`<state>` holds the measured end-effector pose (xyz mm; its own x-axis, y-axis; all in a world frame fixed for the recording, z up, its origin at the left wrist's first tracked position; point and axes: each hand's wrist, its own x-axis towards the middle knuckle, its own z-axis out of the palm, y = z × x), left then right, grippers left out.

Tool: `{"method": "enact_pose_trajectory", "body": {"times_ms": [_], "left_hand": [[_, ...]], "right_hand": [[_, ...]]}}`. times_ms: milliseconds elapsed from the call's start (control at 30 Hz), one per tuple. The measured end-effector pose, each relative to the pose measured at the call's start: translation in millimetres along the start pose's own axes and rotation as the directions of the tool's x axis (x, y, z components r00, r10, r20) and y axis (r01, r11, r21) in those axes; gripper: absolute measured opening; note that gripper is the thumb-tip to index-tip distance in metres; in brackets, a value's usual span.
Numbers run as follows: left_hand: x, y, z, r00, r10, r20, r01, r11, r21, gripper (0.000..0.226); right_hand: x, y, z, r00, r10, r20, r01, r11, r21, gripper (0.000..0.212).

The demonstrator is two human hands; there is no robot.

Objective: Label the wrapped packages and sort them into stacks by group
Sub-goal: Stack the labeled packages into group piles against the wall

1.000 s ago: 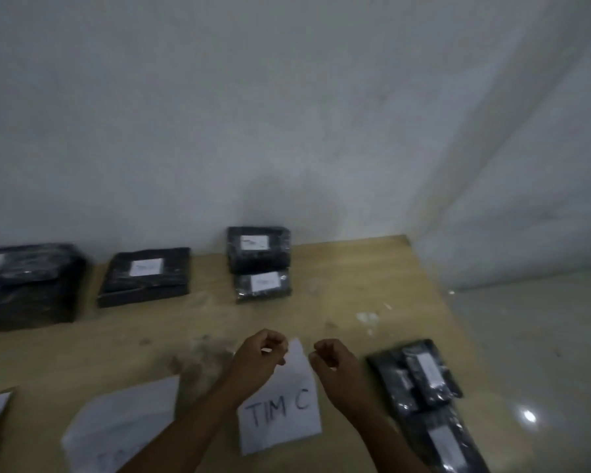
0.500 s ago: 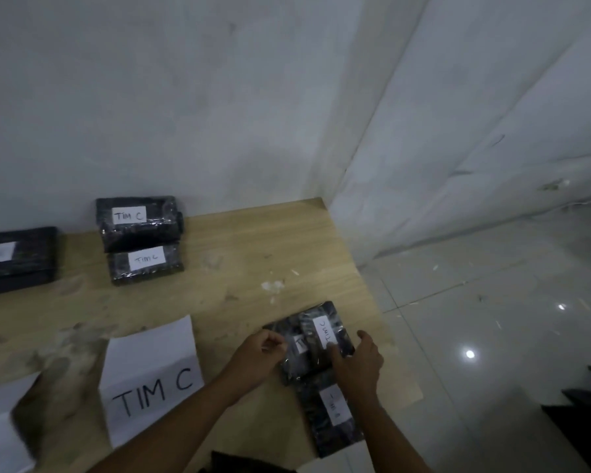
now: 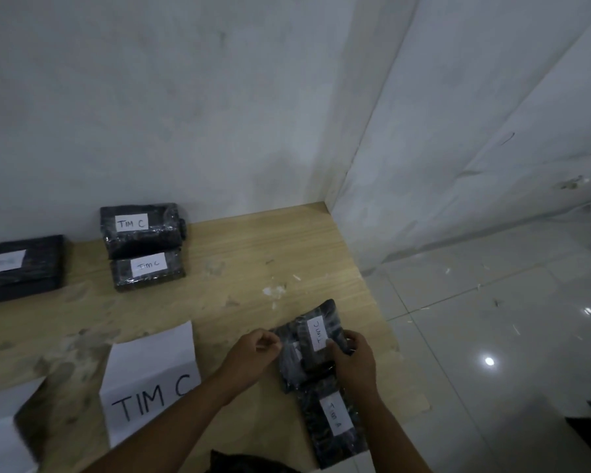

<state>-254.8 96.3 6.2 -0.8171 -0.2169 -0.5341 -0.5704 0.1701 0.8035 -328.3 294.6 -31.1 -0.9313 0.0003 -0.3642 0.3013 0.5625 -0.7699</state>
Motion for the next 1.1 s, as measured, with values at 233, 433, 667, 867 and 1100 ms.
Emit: {"method": "enact_pose_trajectory", "body": {"times_ms": [233, 433, 667, 867, 1100], "left_hand": [[-14.3, -1.6, -23.5, 0.994, -0.069, -0.08, 0.054, 0.983, -0.177, 0.029], [-31.1, -14.8, -71.1, 0.989, -0.077, -0.124, 0.01, 0.882, -0.471, 0.035], [-51.1, -45.6, -146.8, 0.99, -0.048, -0.134, -0.051, 0.764, -0.643, 0.032], [-40.7, -60.1, -204.6, 0.967, -0.076, -0.244, -0.083, 0.807, -0.584, 0.033], [-4.1, -82.1, -225.8, 0.862, -0.182, -0.473, -0.025, 0.917, -0.399, 0.019]], "right_hand": [[-19.6, -56.7, 30.5, 0.978, 0.031, 0.206, -0.129, 0.868, 0.479, 0.02], [-44.3, -95.3, 85.6, 0.907, -0.06, 0.418, -0.173, 0.851, 0.497, 0.047], [-64.9, -129.8, 136.3, 0.861, -0.115, 0.496, -0.129, 0.892, 0.432, 0.045], [-59.7, -150.1, 176.7, 0.871, -0.132, 0.473, -0.019, 0.953, 0.302, 0.021], [-33.9, -149.8, 225.8, 0.897, -0.157, 0.413, 0.197, 0.979, -0.054, 0.02]]}}
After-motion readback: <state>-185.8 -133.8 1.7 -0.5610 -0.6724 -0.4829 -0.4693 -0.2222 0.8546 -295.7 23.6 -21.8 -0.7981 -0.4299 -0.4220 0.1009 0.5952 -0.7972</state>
